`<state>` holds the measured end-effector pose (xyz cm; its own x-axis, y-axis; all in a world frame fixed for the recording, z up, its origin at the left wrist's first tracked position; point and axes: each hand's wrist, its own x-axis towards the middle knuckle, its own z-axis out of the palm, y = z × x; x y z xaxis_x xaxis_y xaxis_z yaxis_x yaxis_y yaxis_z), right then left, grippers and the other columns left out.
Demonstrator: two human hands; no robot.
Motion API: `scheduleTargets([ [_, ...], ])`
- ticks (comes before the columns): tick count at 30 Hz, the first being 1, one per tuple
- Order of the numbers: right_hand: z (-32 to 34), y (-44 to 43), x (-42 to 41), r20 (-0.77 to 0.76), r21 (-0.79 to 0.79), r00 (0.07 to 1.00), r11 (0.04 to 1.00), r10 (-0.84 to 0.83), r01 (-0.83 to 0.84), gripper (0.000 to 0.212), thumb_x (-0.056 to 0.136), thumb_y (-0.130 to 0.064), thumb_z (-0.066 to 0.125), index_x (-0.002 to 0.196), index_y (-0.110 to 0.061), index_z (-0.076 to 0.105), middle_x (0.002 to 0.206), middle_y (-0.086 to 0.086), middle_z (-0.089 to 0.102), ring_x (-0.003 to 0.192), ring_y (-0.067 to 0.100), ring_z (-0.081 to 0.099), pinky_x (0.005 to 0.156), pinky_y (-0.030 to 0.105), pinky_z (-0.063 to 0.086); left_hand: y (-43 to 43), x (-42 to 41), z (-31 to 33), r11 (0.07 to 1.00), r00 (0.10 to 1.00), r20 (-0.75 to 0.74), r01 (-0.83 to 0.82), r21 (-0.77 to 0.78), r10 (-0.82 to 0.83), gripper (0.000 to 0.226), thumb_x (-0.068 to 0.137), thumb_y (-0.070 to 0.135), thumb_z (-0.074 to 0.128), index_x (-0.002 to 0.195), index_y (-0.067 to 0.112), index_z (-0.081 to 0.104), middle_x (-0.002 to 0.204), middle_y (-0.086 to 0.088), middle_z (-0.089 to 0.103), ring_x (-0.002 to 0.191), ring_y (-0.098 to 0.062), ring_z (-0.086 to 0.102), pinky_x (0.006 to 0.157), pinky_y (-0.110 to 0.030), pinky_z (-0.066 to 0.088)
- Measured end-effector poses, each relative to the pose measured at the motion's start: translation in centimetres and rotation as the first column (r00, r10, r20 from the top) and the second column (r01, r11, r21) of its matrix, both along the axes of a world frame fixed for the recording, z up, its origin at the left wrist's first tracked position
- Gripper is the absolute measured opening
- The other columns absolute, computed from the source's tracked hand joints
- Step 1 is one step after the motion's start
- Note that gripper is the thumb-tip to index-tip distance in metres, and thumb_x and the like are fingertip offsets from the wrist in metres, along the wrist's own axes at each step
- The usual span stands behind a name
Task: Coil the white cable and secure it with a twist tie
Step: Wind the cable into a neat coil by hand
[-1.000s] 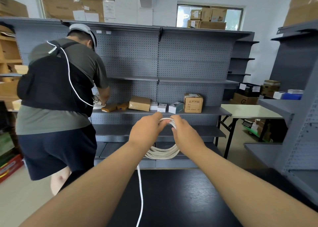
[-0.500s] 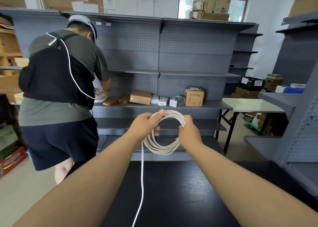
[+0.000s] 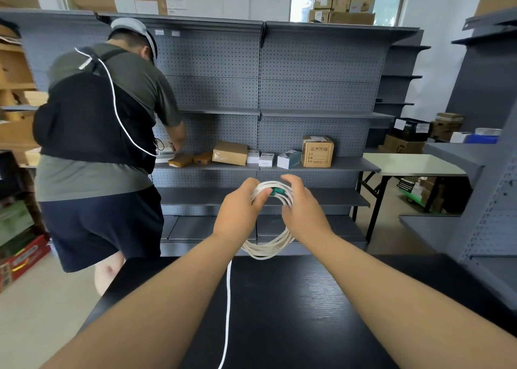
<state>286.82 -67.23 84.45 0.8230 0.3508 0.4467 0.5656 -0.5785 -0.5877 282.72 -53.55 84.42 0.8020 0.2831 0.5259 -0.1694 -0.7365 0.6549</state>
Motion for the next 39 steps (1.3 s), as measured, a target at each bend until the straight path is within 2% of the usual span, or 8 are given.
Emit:
scheduleTargets([
  [8,-0.9,-0.1,0.4,0.271,-0.272,0.961,0.962,0.044,0.033,0.054,0.092,-0.017,0.050,0.140,-0.023,0.027,0.122,0.010,0.043,0.094,0.032,0.056,0.065,0.039,0.045,-0.1,0.3,0.4,0.995,0.994,-0.091,0.074,0.060,-0.068,0.021,0.093,0.043,0.047,0.092,0.022,0.052,0.068,0.006,0.054,0.061,-0.005,0.048,0.050,-0.019,0.034],
  [13,-0.9,-0.3,0.9,0.262,-0.379,0.965,0.919,-0.011,0.113,0.056,0.093,-0.007,0.045,0.142,-0.020,0.021,0.122,0.013,0.042,0.087,0.035,0.057,0.062,0.040,0.042,-0.3,0.7,0.7,0.996,0.987,-0.136,0.089,-0.012,-0.090,0.027,0.094,0.044,0.046,0.087,0.019,0.054,0.065,0.006,0.050,0.058,-0.006,0.045,0.049,-0.022,0.029],
  [17,-0.7,-0.5,0.6,0.249,-0.406,0.968,0.908,0.004,0.101,0.067,0.091,0.000,0.042,0.146,-0.026,0.015,0.115,0.012,0.041,0.063,0.029,0.045,0.055,0.036,0.033,-0.2,0.8,1.1,0.995,0.976,-0.191,0.100,-0.018,-0.102,0.038,0.093,0.047,0.045,0.092,0.011,0.056,0.064,0.002,0.049,0.054,-0.012,0.046,0.049,-0.027,0.037],
  [22,-0.2,-0.6,0.6,0.179,-0.354,0.983,0.935,0.041,0.025,0.060,0.091,-0.001,0.037,0.140,-0.032,0.020,0.112,0.012,0.040,0.070,0.028,0.041,0.061,0.035,0.036,0.0,0.7,1.2,0.992,0.966,-0.230,0.108,-0.072,-0.122,0.036,0.092,0.051,0.043,0.087,0.017,0.052,0.064,0.000,0.054,0.038,-0.008,0.050,0.044,-0.021,0.041],
  [27,-0.4,-0.5,0.6,0.096,-0.167,0.995,0.986,0.026,-0.009,0.046,0.095,-0.009,0.028,0.131,-0.037,0.024,0.107,0.009,0.043,0.079,0.029,0.047,0.067,0.036,0.039,0.0,0.7,0.6,0.937,0.959,-0.179,0.154,-0.312,-0.217,0.031,0.091,0.044,0.050,0.092,0.014,0.054,0.068,-0.002,0.056,0.042,-0.009,0.053,0.042,-0.019,0.044],
  [32,-0.2,-0.4,1.0,0.002,-0.010,0.998,0.998,-0.057,0.057,0.043,0.094,-0.005,0.029,0.130,-0.030,0.030,0.102,0.013,0.050,0.079,0.033,0.057,0.072,0.046,0.051,-0.4,0.3,0.3,0.909,0.979,-0.102,0.123,-0.398,-0.178,0.027,0.094,0.041,0.044,0.090,0.017,0.054,0.065,0.000,0.054,0.039,-0.007,0.051,0.041,-0.017,0.044],
  [36,-0.3,0.0,0.7,-0.018,0.006,0.996,0.996,-0.086,0.086,0.043,0.094,-0.004,0.033,0.131,-0.026,0.031,0.105,0.015,0.051,0.082,0.035,0.057,0.072,0.045,0.050,-0.6,0.2,0.3,0.982,1.000,-0.018,0.015,-0.189,-0.018,0.025,0.097,0.039,0.039,0.088,0.019,0.050,0.061,0.005,0.050,0.055,-0.013,0.048,0.054,-0.028,0.040],
  [39,-0.2,0.1,0.6,0.059,-0.121,0.992,0.986,-0.110,0.117,0.053,0.090,-0.003,0.037,0.136,-0.029,0.028,0.112,0.012,0.043,0.074,0.034,0.050,0.064,0.037,0.040,-0.7,-0.1,0.5,0.999,1.000,0.003,0.003,-0.044,-0.002,0.021,0.097,0.037,0.041,0.092,0.019,0.050,0.062,0.004,0.053,0.062,-0.018,0.050,0.055,-0.032,0.037],
])
